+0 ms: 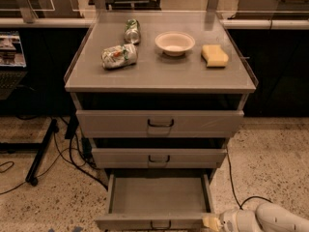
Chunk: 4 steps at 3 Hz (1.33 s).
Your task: Close bottom drawer
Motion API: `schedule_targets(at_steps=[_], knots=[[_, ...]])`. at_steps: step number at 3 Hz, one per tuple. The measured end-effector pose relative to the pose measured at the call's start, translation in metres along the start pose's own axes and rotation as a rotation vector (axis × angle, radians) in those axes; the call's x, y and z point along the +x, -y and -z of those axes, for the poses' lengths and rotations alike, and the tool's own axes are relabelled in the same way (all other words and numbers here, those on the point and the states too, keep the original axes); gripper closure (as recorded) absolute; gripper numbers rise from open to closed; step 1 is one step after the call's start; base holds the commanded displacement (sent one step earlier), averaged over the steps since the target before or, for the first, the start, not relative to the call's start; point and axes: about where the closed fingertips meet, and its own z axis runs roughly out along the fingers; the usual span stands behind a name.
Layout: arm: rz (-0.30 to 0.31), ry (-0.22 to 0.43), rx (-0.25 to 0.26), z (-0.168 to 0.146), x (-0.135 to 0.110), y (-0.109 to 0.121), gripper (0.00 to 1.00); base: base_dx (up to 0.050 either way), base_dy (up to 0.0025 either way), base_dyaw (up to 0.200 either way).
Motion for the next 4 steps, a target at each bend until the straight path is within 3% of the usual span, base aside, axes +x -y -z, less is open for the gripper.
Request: schedule_targets(at_steps=[2,3,4], knots=[[-0.096,-0.034,-0.019,-0.047,0.049,0.034,1.0,0.0,0.0,0.0],[-0.143,-0.057,-0.042,-0.069,0.064,0.05,1.0,0.0,0.0,0.0],[-0.176,-0.071,-0.06,-0.091,0.062,0.069,1.0,0.0,0.0,0.0]])
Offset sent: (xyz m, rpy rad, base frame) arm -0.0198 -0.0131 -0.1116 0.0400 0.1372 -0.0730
